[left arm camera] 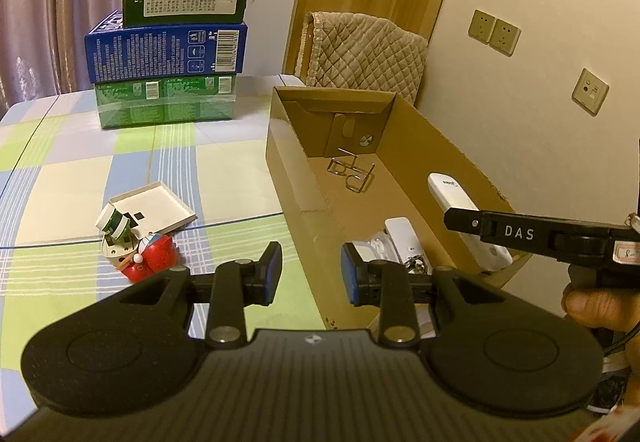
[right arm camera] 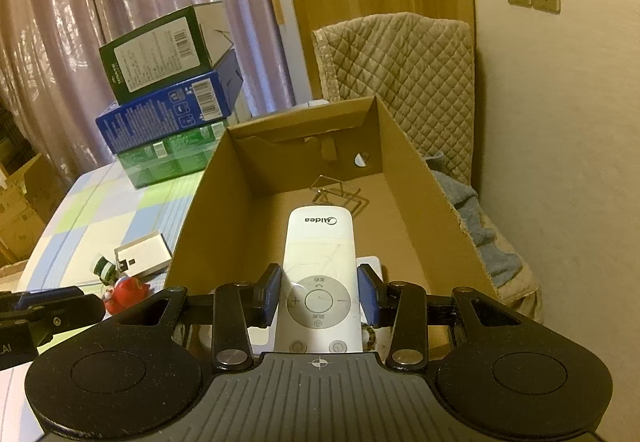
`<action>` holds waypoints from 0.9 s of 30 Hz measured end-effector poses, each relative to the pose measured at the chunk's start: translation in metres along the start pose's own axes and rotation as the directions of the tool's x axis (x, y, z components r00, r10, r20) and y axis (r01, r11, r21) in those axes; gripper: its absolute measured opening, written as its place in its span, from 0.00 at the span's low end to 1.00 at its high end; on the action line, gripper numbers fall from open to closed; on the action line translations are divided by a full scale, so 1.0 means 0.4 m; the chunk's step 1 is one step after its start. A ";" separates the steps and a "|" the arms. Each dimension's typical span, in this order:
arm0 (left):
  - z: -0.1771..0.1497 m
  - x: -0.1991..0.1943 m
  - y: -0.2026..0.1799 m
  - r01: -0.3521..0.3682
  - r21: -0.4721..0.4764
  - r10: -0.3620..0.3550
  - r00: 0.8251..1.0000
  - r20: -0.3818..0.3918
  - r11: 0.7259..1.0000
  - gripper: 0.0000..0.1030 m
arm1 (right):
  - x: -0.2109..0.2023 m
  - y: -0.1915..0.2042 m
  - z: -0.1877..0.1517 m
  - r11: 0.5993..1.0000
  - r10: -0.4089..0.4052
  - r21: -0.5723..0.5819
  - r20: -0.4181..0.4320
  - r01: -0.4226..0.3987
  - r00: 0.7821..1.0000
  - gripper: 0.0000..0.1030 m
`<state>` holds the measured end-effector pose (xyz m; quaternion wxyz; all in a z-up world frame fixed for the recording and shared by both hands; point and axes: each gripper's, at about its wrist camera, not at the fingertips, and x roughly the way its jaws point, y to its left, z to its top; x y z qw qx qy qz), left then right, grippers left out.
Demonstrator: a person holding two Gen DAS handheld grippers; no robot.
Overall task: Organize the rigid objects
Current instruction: 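Lower the adapter and remote into the box and open both tools, then withdraw both tools from the box toward the red figurine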
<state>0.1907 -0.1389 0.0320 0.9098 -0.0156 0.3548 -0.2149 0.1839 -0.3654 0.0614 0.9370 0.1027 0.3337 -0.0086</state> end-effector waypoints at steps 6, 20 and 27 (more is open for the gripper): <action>-0.005 -0.005 0.001 -0.009 -0.005 0.009 1.000 -0.005 1.000 0.26 | -0.010 -0.003 -0.009 1.000 0.022 0.007 0.054 -0.023 0.998 0.37; -0.040 -0.041 0.074 -0.056 -0.055 0.056 0.998 -0.010 0.997 0.28 | -0.101 0.022 -0.068 0.999 0.039 0.024 0.075 -0.041 0.996 0.49; -0.062 -0.088 0.125 -0.102 -0.070 0.102 0.995 0.000 0.992 0.30 | -0.139 0.087 -0.090 0.997 0.079 0.002 0.075 -0.080 0.994 0.54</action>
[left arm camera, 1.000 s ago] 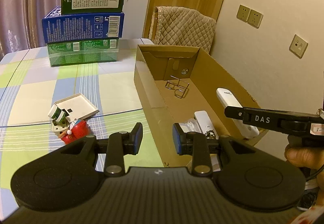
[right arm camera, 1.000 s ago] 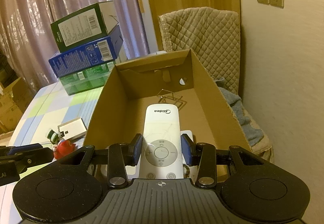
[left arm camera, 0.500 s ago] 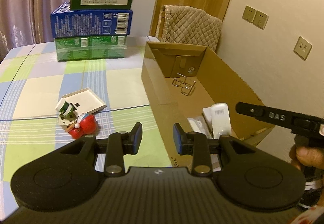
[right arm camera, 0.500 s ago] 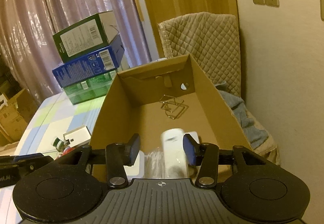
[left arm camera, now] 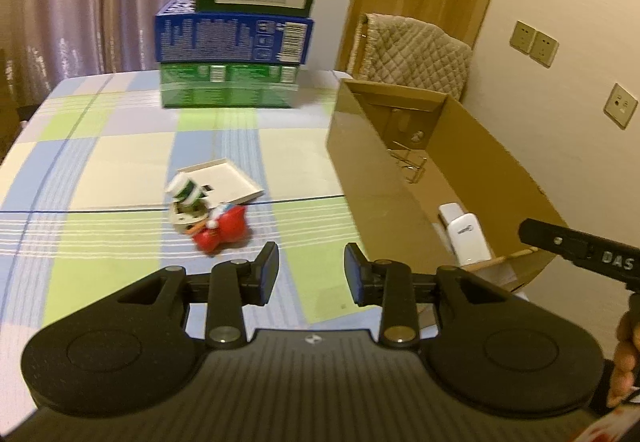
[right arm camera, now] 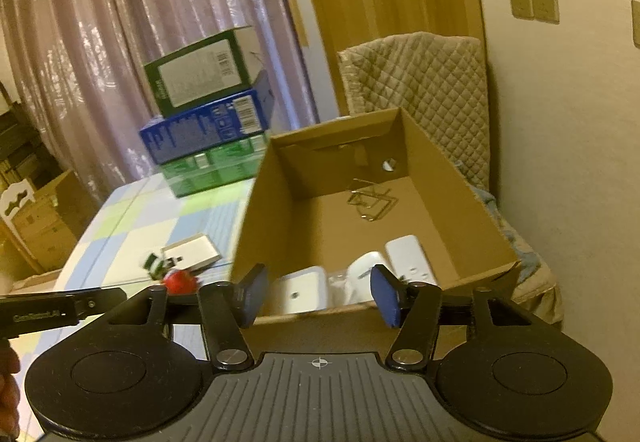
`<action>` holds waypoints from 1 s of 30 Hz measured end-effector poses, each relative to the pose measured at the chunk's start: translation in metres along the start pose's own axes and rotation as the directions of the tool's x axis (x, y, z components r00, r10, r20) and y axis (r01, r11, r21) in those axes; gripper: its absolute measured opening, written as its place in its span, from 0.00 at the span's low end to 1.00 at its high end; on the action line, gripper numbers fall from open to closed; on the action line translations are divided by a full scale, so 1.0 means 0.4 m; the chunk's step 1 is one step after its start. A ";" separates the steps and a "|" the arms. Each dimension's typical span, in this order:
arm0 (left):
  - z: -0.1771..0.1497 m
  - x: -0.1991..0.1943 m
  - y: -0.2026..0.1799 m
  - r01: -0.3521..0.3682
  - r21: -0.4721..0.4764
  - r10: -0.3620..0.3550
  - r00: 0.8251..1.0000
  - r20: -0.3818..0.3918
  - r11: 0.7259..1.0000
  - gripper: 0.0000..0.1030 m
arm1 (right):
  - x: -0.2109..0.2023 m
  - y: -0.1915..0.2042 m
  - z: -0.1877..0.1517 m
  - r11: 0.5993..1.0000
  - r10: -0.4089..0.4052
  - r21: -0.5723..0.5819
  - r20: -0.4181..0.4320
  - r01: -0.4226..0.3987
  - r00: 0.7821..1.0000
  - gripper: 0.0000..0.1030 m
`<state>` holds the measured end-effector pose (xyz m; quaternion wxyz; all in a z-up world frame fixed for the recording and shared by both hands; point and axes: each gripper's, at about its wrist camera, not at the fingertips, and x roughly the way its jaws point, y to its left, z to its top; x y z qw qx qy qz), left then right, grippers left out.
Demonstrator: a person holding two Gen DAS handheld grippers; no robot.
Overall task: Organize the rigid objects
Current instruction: 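Withdraw both tools from the box toward the red figurine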
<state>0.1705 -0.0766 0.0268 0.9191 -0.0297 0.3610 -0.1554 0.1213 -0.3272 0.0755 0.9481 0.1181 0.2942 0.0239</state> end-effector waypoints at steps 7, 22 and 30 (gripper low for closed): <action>-0.024 -0.050 0.078 -0.061 -0.020 0.061 0.998 0.009 0.998 0.30 | -0.009 0.082 -0.007 0.998 0.045 -0.045 -0.007 -0.046 0.999 0.57; -0.010 -0.117 0.232 -0.148 -0.029 0.149 0.988 0.040 0.989 0.36 | 0.028 0.263 -0.028 0.970 0.141 -0.196 -0.030 -0.144 0.990 0.63; 0.021 -0.077 0.285 -0.157 0.030 0.156 0.987 0.039 0.987 0.49 | 0.119 0.352 -0.055 0.940 0.163 -0.293 -0.057 -0.173 0.985 0.64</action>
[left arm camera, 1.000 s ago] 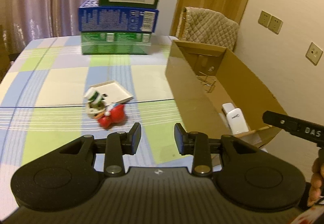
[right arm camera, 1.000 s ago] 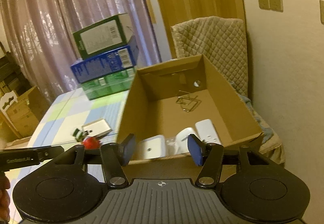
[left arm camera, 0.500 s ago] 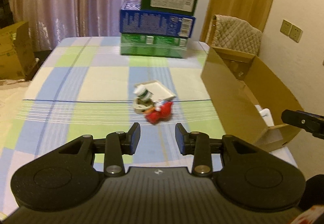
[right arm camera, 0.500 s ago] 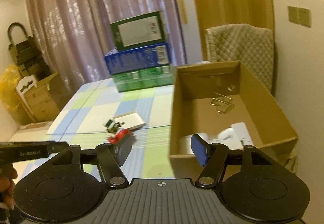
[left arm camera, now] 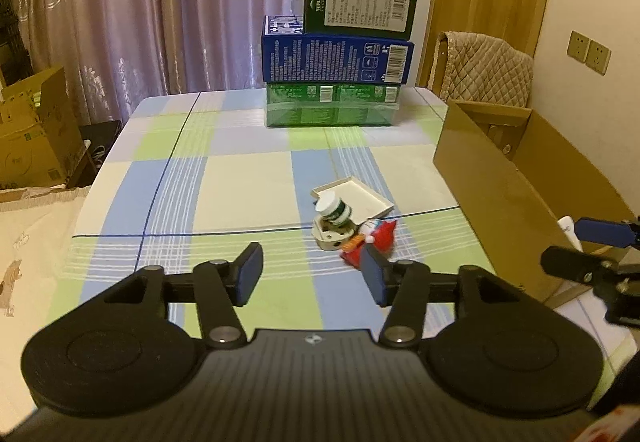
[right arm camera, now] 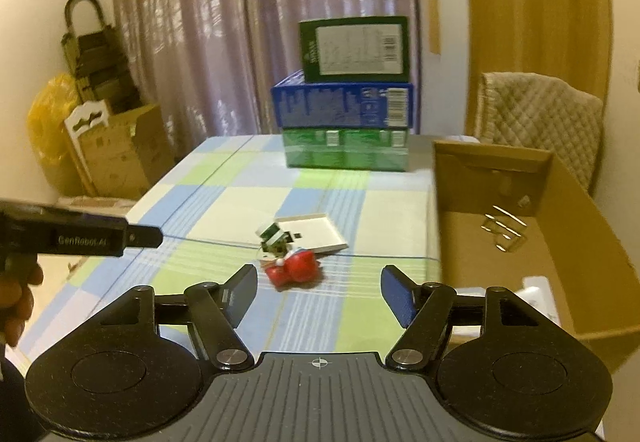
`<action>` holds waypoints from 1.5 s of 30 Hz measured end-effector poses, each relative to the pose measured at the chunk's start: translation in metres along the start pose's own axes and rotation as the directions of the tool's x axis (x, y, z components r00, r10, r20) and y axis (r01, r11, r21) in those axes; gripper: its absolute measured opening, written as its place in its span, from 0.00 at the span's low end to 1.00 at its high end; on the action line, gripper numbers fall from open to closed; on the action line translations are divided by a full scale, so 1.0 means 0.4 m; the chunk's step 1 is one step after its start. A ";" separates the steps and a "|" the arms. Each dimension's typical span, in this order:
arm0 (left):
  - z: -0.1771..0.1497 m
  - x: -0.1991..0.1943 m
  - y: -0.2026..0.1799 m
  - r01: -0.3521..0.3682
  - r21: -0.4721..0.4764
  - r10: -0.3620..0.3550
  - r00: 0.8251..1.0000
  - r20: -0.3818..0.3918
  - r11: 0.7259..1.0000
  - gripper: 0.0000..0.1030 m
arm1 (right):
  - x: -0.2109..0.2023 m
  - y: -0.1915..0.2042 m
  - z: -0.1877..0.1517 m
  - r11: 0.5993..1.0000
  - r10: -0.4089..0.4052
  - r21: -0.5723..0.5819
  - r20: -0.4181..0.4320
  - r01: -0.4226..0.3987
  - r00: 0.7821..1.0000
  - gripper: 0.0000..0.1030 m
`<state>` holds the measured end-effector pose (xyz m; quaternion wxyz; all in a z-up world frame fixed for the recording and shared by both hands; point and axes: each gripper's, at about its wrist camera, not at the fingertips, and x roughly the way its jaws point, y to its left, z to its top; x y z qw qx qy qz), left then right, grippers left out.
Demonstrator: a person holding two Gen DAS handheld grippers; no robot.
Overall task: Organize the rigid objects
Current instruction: 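Withdraw both tools from the box toward the red figurine, then grasp the red cartoon figurine with the right tool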
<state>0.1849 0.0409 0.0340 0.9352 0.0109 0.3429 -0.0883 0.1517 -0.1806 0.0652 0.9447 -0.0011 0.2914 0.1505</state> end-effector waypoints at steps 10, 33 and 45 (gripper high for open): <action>0.006 0.154 0.076 -0.004 -0.010 0.004 0.999 -0.032 1.000 0.70 | 0.178 0.051 -0.046 0.996 0.010 -0.086 -0.062 -0.015 0.998 0.67; 0.000 0.372 0.121 0.087 0.074 -0.087 0.996 -0.004 0.993 0.79 | 0.511 0.045 -0.083 0.979 0.030 -0.196 -0.090 -0.047 0.995 0.72; -0.006 0.409 0.111 0.114 0.118 -0.111 0.993 -0.026 0.986 0.79 | 0.566 0.036 -0.092 0.972 0.045 -0.225 -0.072 -0.060 0.996 0.72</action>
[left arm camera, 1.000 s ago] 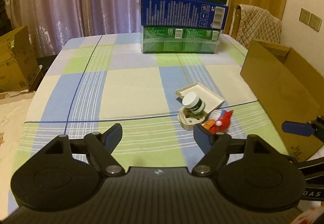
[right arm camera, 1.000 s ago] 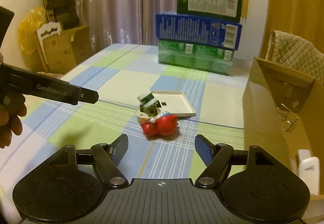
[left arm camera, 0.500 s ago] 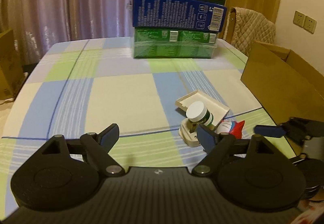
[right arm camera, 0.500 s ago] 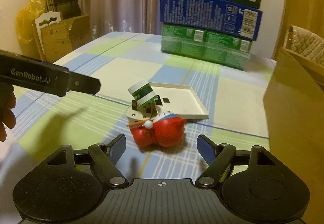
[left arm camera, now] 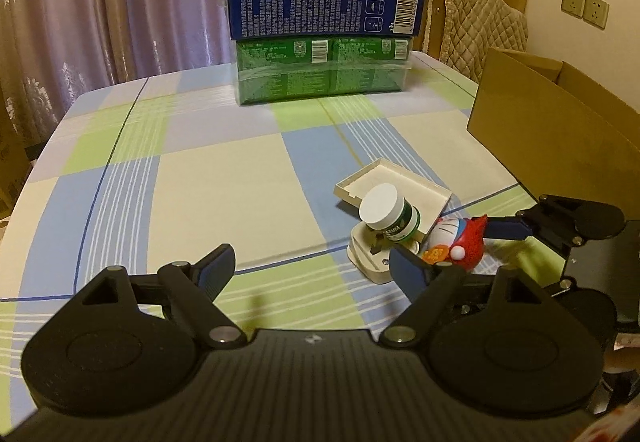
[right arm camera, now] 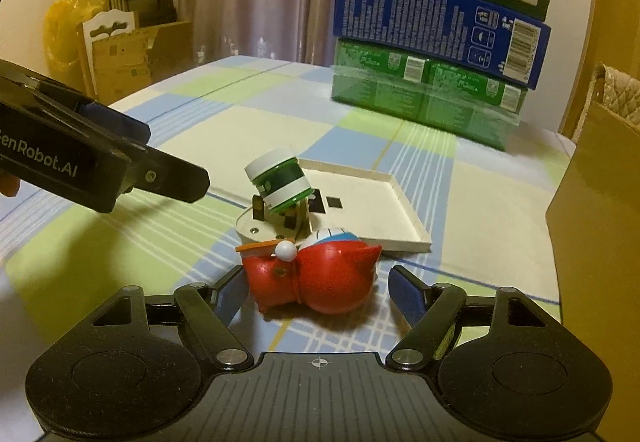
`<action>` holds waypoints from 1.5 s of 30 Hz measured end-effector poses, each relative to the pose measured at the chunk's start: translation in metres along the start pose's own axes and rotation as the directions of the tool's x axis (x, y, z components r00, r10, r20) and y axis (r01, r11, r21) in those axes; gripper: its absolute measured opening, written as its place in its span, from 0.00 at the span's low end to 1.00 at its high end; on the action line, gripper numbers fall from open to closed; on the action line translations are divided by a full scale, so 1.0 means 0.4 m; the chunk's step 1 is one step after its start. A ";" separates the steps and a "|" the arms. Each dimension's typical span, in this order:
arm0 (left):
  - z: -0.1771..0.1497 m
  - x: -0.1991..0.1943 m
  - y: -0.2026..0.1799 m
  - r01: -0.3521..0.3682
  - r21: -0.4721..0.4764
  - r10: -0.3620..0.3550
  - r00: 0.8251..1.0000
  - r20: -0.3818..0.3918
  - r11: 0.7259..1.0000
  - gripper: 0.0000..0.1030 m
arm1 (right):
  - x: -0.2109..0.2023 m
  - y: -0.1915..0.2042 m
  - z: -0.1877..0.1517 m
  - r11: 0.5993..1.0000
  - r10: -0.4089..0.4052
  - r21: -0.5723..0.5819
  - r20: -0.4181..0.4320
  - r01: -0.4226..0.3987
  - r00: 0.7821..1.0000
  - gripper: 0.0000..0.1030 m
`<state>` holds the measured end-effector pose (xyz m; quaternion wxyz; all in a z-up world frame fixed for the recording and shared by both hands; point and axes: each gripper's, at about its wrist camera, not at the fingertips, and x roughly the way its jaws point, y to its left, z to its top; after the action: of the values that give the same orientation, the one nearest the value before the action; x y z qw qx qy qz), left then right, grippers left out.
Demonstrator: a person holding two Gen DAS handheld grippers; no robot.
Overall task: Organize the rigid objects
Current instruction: 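Grasp the red cartoon figurine with the right tool, then grasp the white-and-green pill bottle with the left tool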
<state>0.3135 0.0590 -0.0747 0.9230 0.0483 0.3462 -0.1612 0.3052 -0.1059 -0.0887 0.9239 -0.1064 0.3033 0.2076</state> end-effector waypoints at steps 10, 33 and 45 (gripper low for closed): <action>-0.003 0.010 0.000 0.015 -0.017 -0.015 1.000 0.004 1.000 0.79 | 0.000 0.005 0.006 1.000 -0.022 -0.005 -0.002 0.022 1.000 0.63; 0.030 0.090 -0.093 0.100 0.022 -0.101 0.994 0.044 0.995 0.53 | -0.074 -0.087 -0.011 0.970 -0.175 0.169 -0.014 0.175 0.984 0.63; 0.029 0.099 -0.109 0.059 0.036 -0.060 0.998 0.033 0.998 0.36 | -0.084 -0.087 -0.014 0.967 -0.174 0.186 -0.009 0.172 0.985 0.63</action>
<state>0.3344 0.0049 -0.0909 0.9225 0.0515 0.3289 -0.1955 0.2935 -0.1495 -0.0702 0.9455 -0.0451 0.3074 0.0974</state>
